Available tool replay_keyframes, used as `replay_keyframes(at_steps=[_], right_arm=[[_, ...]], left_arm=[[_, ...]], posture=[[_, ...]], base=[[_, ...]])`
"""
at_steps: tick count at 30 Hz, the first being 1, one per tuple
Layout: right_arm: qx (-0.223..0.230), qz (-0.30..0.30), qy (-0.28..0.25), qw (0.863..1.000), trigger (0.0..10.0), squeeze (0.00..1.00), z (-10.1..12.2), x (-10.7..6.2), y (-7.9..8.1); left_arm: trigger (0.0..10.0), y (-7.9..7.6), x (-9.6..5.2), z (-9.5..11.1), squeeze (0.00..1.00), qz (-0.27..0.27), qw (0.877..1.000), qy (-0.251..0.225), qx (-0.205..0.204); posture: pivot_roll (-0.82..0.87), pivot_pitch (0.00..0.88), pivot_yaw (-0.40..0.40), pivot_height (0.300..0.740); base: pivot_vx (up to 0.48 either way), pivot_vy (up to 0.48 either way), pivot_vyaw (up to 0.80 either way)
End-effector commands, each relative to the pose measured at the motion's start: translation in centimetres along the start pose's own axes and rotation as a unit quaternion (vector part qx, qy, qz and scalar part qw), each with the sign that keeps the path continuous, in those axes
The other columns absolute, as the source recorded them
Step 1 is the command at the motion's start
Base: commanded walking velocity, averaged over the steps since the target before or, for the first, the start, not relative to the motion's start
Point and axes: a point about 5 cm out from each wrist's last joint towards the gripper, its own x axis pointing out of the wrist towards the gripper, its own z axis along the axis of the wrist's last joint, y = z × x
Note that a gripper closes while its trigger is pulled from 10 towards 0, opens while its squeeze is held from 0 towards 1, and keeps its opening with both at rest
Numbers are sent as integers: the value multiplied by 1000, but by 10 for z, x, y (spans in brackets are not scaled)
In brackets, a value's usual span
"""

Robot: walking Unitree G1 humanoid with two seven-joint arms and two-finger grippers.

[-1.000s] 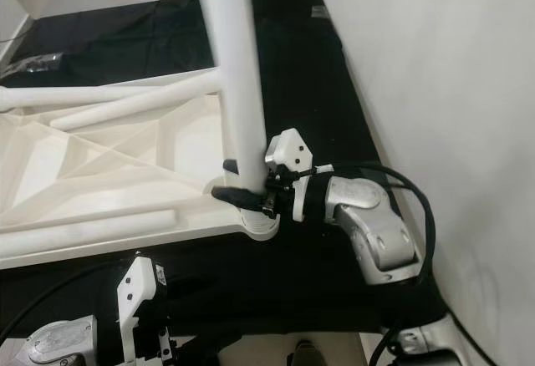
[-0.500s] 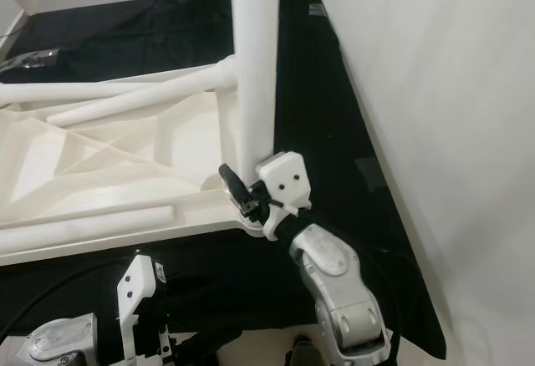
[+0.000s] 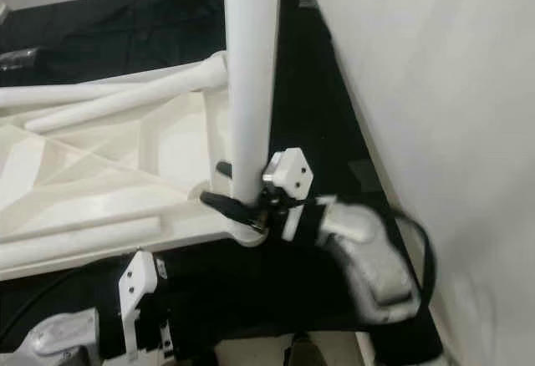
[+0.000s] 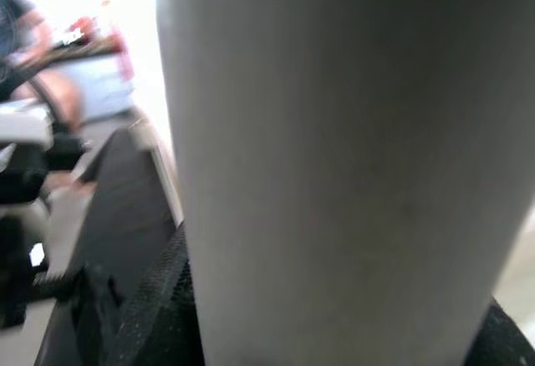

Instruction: Building children table

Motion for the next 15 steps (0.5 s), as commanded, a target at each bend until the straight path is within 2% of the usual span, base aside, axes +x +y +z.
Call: replay_keyframes(at_steps=[1, 2, 10, 15], right_arm=[[9, 0, 42, 999, 10000, 0, -19, -5, -2], [-8, 22, 52, 998, 10000, 0, -18, -5, -5], [-32, 118, 100, 987, 10000, 0, -26, -9, -6], [-28, 128, 126, 983, 10000, 0, -39, -6, -1]], left_arm=[[10000, -4, -3, -3, 0, -1, 1000, 7, -7], [10000, -5, -4, -2, 0, -1, 1000, 8, -7], [10000, -6, -7, -2, 0, -3, 1000, 11, -11], [10000, -7, -7, -2, 0, -4, 1000, 12, -12]], posture=[[-22, 315, 92, 740], [-16, 321, 95, 740], [-9, 332, 102, 740], [-8, 332, 103, 740]], base=[[0, 0, 0], [0, 0, 0], [0, 0, 0], [0, 0, 0]])
